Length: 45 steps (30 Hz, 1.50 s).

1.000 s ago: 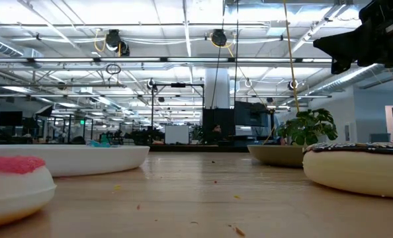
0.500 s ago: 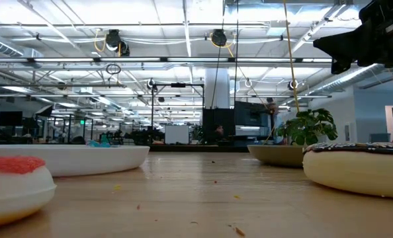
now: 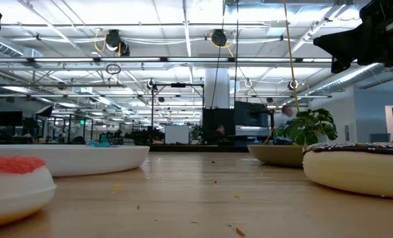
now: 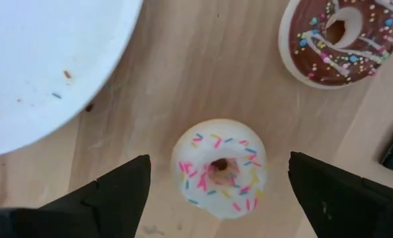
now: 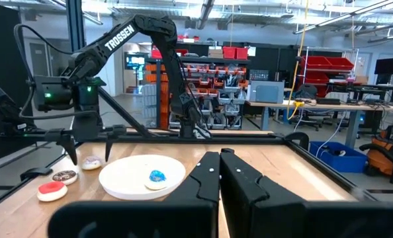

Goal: Pick & Place donuts
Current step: Put the small white donut on the white plate

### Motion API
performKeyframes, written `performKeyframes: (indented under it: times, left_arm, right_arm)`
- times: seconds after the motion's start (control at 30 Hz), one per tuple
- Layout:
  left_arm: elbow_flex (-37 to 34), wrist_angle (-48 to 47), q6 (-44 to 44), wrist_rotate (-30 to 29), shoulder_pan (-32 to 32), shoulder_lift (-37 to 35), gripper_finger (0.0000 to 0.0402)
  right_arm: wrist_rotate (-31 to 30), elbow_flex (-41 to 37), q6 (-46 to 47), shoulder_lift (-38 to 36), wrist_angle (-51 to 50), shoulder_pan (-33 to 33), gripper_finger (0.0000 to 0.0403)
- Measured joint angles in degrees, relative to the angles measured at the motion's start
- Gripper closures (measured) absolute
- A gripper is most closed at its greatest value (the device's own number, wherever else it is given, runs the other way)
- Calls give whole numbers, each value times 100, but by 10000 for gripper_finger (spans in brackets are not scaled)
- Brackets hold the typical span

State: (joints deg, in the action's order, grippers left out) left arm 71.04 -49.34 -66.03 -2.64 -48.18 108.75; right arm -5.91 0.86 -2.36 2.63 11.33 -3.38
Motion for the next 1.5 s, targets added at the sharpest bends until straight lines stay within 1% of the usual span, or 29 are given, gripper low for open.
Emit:
performKeyframes:
  times: [0.27,0.47,0.53,0.6,0.83,0.97,1.07,1.33,1.5]
  left_arm:
    - [-305,497,-30,-52,0,0,48]
    - [-415,609,-95,-39,0,-20,49]
    - [-418,633,-33,-31,0,-20,56]
    - [-420,647,24,-29,0,-20,74]
    - [-423,681,100,-48,12,-17,160]
    - [-395,694,86,-44,11,-12,186]
    - [-304,578,45,-2,11,7,186]
    - [-3,168,260,-50,11,15,157]
    - [178,-242,342,-74,28,15,152]
  right_arm:
    - [0,0,-1,0,0,1,403]
    - [0,0,-3,0,0,0,403]
    - [0,0,-3,0,0,1,403]
    - [0,-1,-3,0,-1,0,403]
    - [0,-1,12,0,-2,0,403]
    - [0,0,12,2,-2,0,403]
    - [0,-2,12,0,-2,0,403]
    - [0,0,3,2,2,0,403]
    - [0,0,-1,2,53,1,403]
